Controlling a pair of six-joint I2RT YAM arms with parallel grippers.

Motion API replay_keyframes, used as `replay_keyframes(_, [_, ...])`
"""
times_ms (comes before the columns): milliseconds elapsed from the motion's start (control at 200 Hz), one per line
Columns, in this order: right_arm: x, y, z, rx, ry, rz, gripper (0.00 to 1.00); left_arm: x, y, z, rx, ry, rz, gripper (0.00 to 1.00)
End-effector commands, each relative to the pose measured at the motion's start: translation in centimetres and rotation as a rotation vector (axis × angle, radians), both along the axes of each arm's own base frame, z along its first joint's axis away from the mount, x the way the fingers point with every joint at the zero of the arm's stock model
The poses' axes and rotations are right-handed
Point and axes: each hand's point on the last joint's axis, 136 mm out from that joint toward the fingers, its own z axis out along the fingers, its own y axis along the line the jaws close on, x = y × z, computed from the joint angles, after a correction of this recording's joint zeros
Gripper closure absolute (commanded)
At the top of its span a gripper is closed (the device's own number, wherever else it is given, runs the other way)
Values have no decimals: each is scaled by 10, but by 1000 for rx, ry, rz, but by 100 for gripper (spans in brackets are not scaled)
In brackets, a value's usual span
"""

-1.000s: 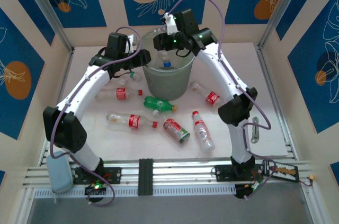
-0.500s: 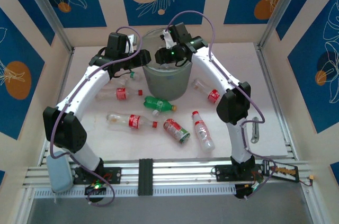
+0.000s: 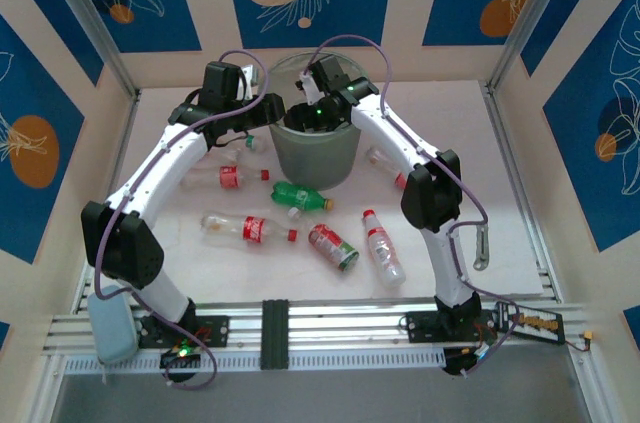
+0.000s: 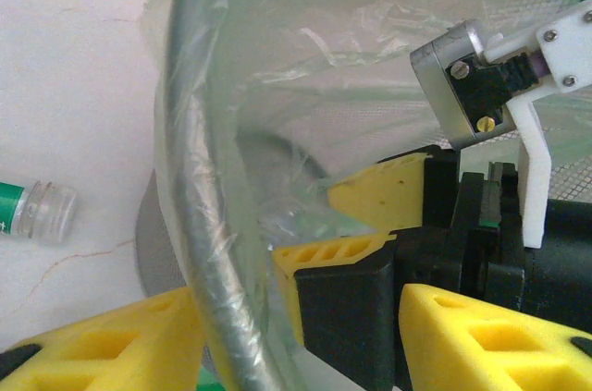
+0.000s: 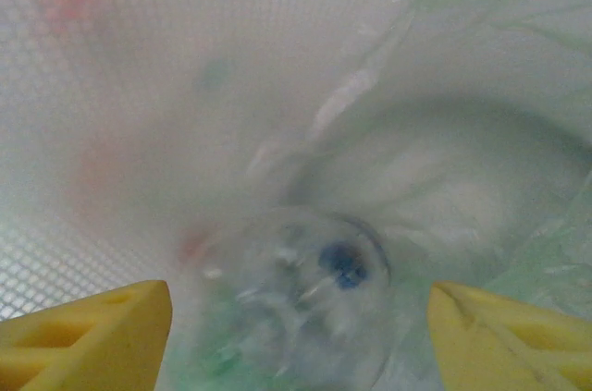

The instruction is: Put the plastic bottles in the bin

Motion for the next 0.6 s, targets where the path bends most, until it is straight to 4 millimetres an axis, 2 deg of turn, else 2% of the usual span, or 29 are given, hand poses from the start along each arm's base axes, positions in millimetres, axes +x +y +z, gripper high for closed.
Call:
replay_keyframes(0, [-3,5,3,8,5,17,26,-2,-10,-7,20,11,-35,43])
replay_keyframes(75, [-4,4,13,7,-9,21,25,-2,-11,-7,20,11,-36,43])
replay_keyframes(170, [-6,0,35,0,-49,26,25,-2,-10,-6,21,11,-36,43])
replay_keyframes(355, [-16,-11,99,30,-163,34,24,-2,-11,-9,23,15,-37,43])
replay_keyframes(595, [-46,-36,168,50,-277,33,22,0,-12,-7,16,14,-35,43])
